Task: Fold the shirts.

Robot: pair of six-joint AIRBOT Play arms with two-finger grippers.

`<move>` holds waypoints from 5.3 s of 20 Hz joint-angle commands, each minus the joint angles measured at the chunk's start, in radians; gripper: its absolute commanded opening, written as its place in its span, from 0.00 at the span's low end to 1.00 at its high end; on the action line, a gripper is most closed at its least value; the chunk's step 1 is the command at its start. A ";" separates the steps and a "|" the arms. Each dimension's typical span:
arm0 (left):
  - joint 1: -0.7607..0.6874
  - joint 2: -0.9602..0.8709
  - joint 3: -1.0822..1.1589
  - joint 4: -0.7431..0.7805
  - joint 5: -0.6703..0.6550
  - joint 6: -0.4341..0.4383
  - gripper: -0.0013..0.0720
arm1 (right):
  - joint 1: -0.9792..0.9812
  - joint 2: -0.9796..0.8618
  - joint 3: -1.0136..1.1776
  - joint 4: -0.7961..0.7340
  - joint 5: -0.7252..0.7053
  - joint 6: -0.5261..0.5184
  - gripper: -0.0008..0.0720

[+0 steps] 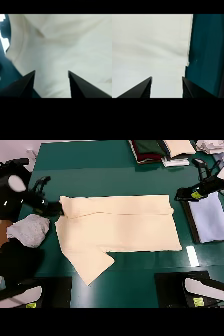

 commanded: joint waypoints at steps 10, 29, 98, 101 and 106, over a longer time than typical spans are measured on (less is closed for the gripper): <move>0.000 0.428 -0.741 -0.224 0.129 -0.096 0.67 | 0.001 0.150 -0.101 0.012 -0.044 0.002 0.62; 0.000 0.429 -0.602 -0.314 0.126 0.083 0.05 | -0.527 0.229 -0.634 0.064 0.178 -0.045 0.82; -0.460 -0.292 0.147 -0.265 0.497 -0.027 0.05 | -0.069 -0.430 0.248 0.508 0.185 -0.274 0.03; -0.486 -0.404 0.224 -0.275 0.496 -0.027 0.05 | -0.044 -0.311 0.356 0.508 0.211 -0.192 0.03; -0.516 -0.541 0.342 -0.309 0.495 -0.027 0.05 | 0.102 -0.180 0.468 0.508 0.206 -0.132 0.03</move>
